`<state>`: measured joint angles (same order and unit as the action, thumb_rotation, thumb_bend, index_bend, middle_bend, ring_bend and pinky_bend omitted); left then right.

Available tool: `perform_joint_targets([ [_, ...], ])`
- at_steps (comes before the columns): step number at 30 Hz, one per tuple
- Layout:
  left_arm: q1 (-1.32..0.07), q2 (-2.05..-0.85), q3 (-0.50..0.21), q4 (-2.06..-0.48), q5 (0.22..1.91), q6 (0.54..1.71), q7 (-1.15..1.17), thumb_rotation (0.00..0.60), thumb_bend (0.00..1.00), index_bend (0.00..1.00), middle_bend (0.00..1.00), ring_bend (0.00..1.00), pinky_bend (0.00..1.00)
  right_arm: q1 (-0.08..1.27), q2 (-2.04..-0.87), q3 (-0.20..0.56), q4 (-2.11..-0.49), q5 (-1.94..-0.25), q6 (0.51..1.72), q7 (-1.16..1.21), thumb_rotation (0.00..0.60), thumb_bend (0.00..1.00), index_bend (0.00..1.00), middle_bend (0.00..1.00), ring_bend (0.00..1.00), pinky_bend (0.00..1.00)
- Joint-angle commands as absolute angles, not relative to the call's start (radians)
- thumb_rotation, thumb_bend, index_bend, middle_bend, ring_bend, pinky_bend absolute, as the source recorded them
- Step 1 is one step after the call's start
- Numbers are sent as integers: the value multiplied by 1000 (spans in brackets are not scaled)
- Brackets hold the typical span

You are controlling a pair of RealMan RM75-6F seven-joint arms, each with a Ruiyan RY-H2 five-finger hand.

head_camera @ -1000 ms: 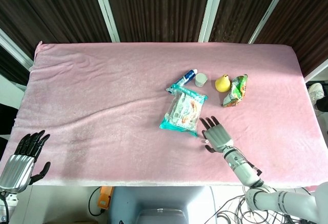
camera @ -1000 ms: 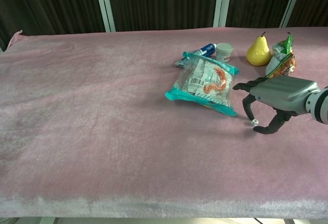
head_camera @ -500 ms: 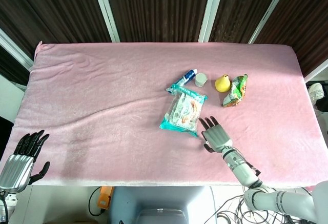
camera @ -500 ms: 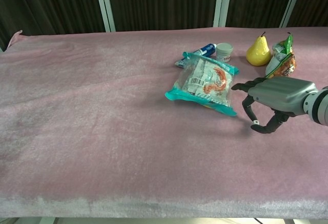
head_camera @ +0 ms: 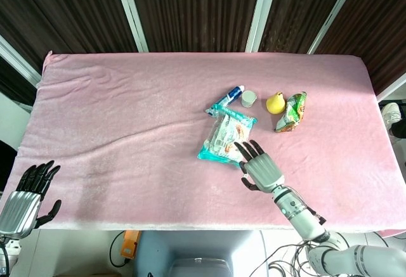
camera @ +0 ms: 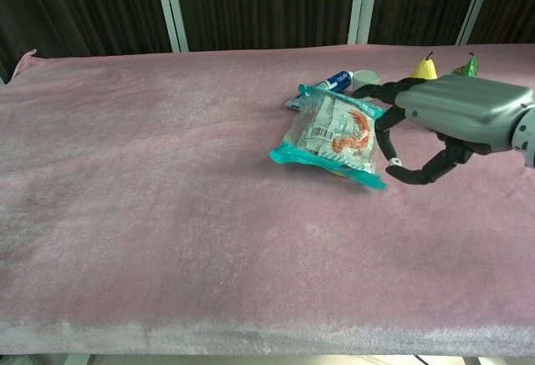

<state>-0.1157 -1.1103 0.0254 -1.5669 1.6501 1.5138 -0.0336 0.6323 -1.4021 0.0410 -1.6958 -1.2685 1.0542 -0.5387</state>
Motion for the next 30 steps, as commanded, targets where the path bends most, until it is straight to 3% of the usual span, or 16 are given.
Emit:
perform_joint_targets([
  [1, -116, -1111, 25, -1568, 1650, 1512, -31, 600, 400, 0, 0, 0, 42, 613, -1372, 38, -1747, -1316, 1096, -531, 600, 517, 466, 0, 0, 0],
  [3, -118, -1113, 26, -1568, 1651, 1510, -28, 600, 400, 0, 0, 0, 41, 610, -1377, 40, -1753, -1308, 1101, -552, 600, 488, 182, 0, 0, 0],
  [6, -118, -1113, 27, -1569, 1652, 1510, -26, 600, 400, 0, 0, 0, 41, 611, -1366, 46, -1766, -1308, 1092, -530, 600, 329, 4, 0, 0, 0],
  [10, -117, -1112, 25, -1568, 1648, 1510, -27, 600, 401, 0, 0, 0, 42, 594, -1327, 49, -1792, -1352, 1116, -454, 600, 230, 0, 0, 0, 0],
  [15, -116, -1112, 26, -1568, 1648, 1512, -25, 600, 401, 0, 0, 0, 41, 521, -1252, 20, -1811, -1458, 1235, -384, 600, 220, 0, 0, 0, 0],
  [19, -114, -1113, 23, -1568, 1645, 1516, -23, 600, 400, 0, 0, 0, 41, 409, -1166, -52, -1819, -1537, 1371, -370, 600, 220, 0, 0, 0, 0],
  [24, -115, -1119, 23, -1569, 1648, 1515, -9, 600, 400, 0, 0, 0, 41, 221, -1131, -141, -1731, -1579, 1564, -312, 600, 220, 0, 0, 0, 0],
  [30, -117, -1130, 29, -1570, 1669, 1517, 12, 600, 400, 0, 0, 0, 41, 135, -1162, -130, -1582, -1618, 1678, -122, 600, 220, 0, 0, 0, 0],
])
